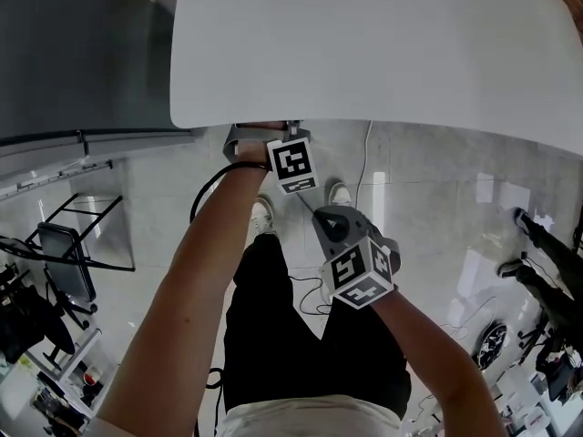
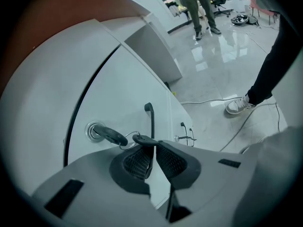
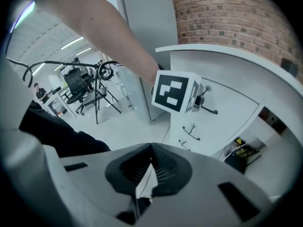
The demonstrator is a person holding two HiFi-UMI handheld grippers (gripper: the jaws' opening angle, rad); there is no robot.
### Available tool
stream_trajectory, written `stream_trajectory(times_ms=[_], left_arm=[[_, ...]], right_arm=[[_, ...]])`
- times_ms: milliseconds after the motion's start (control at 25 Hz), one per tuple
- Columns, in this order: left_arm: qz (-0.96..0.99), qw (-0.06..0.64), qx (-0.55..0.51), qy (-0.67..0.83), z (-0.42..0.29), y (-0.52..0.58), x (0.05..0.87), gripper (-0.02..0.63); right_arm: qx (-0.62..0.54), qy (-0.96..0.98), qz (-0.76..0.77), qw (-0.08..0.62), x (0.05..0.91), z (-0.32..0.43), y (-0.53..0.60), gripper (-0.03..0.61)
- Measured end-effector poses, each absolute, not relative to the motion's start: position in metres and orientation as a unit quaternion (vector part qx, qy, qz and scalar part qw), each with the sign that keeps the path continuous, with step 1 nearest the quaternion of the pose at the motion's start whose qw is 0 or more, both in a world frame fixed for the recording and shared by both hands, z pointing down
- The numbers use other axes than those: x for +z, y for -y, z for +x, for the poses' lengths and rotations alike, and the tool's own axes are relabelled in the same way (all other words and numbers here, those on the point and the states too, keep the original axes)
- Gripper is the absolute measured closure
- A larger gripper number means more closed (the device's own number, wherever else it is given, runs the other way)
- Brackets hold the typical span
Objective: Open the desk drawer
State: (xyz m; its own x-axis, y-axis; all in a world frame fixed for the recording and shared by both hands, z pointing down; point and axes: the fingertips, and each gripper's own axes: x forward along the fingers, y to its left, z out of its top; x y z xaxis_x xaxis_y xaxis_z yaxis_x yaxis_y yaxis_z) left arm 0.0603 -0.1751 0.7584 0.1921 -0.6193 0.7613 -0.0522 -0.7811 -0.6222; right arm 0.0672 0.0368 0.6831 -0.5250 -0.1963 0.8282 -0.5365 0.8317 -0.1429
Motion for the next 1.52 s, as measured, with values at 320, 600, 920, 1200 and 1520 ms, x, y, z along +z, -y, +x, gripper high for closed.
stream_trajectory(times_ms=[320,600,920,1200,1520], left_arm=[[-0.732,0.261,-0.585,-0.234,0.063,0.178,0.754,0.594],[-0.731,0.282,-0.584,-0.212,0.065,0.179,0.752,0.595],[-0.741,0.264,-0.585,-0.2,0.069,0.172,0.75,0.598],[-0.744,0.265,-0.582,-0.193,0.069,0.16,0.746,0.6],[-0.75,0.256,-0.579,-0.194,0.07,0.145,0.746,0.601]], right_arm=[[0.21,0.852,0.209,0.432,0.691,0.063,-0.044,0.563],[0.212,0.852,0.209,0.43,0.693,0.062,-0.045,0.563],[0.223,0.85,0.199,0.433,0.697,0.059,-0.057,0.563],[0.226,0.851,0.19,0.434,0.694,0.057,-0.06,0.563],[0.208,0.848,0.176,0.455,0.702,0.063,-0.065,0.563]])
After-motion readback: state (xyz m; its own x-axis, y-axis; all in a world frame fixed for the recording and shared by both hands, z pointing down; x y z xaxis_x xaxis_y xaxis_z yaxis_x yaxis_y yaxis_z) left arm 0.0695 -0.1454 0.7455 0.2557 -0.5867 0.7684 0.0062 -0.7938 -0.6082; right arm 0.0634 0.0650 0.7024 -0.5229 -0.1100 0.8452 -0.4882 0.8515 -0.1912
